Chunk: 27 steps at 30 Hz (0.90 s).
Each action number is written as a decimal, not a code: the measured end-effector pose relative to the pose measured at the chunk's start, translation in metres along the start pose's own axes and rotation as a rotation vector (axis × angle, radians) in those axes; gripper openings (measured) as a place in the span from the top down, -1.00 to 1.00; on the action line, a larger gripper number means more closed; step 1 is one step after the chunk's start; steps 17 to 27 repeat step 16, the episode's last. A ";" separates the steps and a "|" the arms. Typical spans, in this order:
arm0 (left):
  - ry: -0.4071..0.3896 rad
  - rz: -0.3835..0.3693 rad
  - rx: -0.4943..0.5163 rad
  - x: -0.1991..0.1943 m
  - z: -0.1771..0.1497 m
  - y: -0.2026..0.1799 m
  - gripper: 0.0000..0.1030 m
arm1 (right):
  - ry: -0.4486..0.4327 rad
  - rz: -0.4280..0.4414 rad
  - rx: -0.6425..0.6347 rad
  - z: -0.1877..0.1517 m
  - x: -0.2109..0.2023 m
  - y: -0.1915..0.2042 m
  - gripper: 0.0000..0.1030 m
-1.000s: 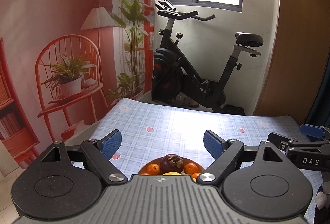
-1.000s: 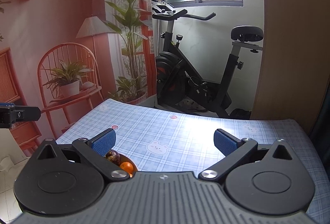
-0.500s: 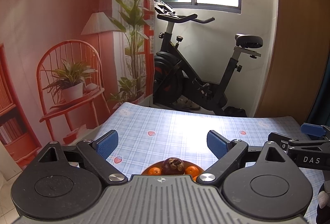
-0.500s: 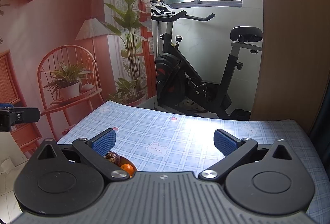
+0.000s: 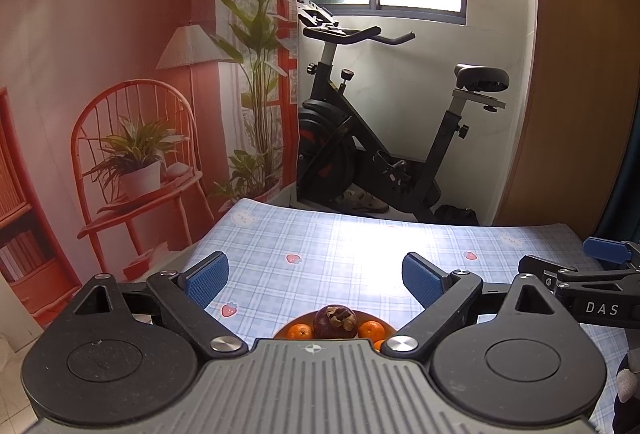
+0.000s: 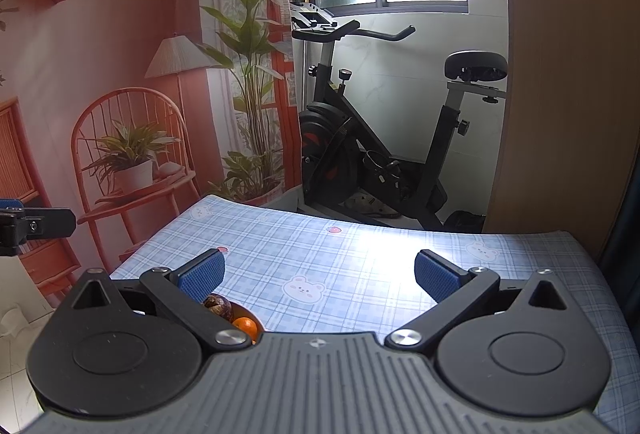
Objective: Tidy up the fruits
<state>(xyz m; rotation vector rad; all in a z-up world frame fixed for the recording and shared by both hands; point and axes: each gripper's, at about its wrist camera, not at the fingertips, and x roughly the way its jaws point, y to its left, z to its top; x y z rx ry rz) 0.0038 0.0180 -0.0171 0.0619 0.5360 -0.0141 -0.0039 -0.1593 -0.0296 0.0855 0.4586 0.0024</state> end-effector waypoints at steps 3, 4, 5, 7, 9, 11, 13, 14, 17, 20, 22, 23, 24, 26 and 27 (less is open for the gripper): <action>0.002 -0.004 0.003 0.000 0.001 0.000 -0.85 | 0.000 0.000 0.000 0.000 0.000 0.000 -1.00; 0.002 -0.006 0.004 0.000 0.001 0.000 -0.85 | 0.000 0.000 0.000 0.000 0.000 0.000 -1.00; 0.002 -0.007 0.004 0.000 0.001 0.000 -0.85 | 0.001 0.000 0.000 0.000 0.000 0.000 -1.00; 0.003 -0.007 0.003 0.000 0.001 0.000 -0.85 | 0.000 -0.001 0.000 0.000 0.000 0.000 -1.00; 0.006 -0.009 0.000 0.001 0.001 0.001 -0.85 | 0.000 -0.001 0.000 0.000 0.000 0.000 -1.00; 0.006 -0.007 0.002 0.000 0.001 0.001 -0.85 | 0.000 0.000 0.001 0.000 0.000 0.000 -1.00; 0.003 -0.006 0.002 0.000 0.001 0.001 -0.85 | 0.001 -0.002 -0.001 0.000 0.000 0.000 -1.00; 0.001 -0.005 0.002 0.000 0.001 0.001 -0.85 | 0.002 -0.002 -0.002 0.000 0.000 0.000 -1.00; 0.000 -0.005 -0.001 0.000 0.002 0.002 -0.85 | 0.003 -0.002 0.000 -0.001 0.000 0.000 -1.00; 0.000 -0.005 -0.001 0.000 0.002 0.002 -0.85 | 0.003 -0.002 0.000 -0.001 0.000 0.000 -1.00; 0.000 -0.005 -0.001 0.000 0.002 0.002 -0.85 | 0.003 -0.002 0.000 -0.001 0.000 0.000 -1.00; 0.000 -0.005 -0.001 0.000 0.002 0.002 -0.85 | 0.003 -0.002 0.000 -0.001 0.000 0.000 -1.00; 0.000 -0.005 -0.001 0.000 0.002 0.002 -0.85 | 0.003 -0.002 0.000 -0.001 0.000 0.000 -1.00; 0.000 -0.005 -0.001 0.000 0.002 0.002 -0.85 | 0.003 -0.002 0.000 -0.001 0.000 0.000 -1.00; 0.000 -0.005 -0.001 0.000 0.002 0.002 -0.85 | 0.003 -0.002 0.000 -0.001 0.000 0.000 -1.00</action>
